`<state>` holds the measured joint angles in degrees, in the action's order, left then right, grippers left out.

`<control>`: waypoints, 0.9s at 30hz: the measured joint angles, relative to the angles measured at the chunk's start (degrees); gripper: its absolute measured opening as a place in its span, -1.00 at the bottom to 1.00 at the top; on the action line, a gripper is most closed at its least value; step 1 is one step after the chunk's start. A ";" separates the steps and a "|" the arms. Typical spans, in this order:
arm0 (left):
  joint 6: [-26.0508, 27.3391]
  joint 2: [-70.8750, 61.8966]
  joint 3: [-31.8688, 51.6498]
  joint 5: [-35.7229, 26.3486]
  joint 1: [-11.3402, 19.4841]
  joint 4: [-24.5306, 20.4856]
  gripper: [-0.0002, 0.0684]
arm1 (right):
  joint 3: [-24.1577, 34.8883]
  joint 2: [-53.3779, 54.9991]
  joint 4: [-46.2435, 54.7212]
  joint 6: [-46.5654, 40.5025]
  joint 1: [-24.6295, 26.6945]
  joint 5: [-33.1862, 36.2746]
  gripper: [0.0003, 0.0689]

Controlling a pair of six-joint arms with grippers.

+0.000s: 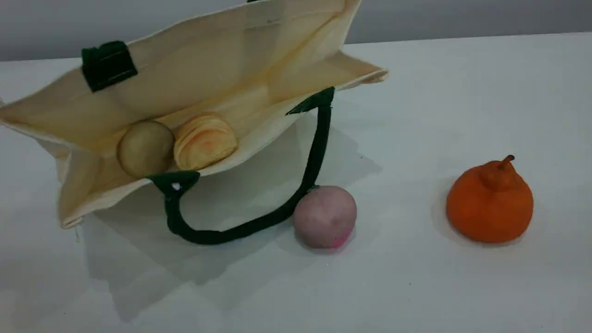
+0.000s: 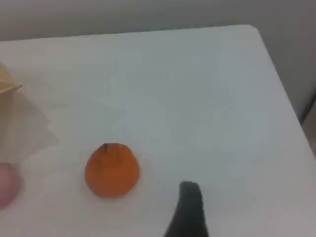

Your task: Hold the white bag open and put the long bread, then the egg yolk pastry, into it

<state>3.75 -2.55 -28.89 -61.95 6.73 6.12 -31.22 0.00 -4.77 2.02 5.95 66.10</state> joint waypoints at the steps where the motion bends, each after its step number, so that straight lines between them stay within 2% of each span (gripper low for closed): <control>1: 0.00 0.27 0.00 0.00 0.00 0.00 0.54 | 0.00 0.00 0.00 0.00 0.00 0.00 0.58; 3: 0.00 0.88 0.00 0.00 -0.24 0.00 0.54 | 0.00 0.00 0.00 0.00 0.00 0.00 0.58; 9: 0.00 2.65 0.00 0.00 -3.47 0.00 0.54 | 0.00 0.00 0.00 0.00 0.12 0.00 0.58; 27: -0.01 2.55 0.00 0.05 -4.72 0.00 0.54 | 0.00 0.00 -0.50 0.00 -0.33 -0.01 0.58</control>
<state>3.75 0.00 -28.89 -61.90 2.01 6.12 -31.22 0.00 -5.27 2.02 5.62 66.09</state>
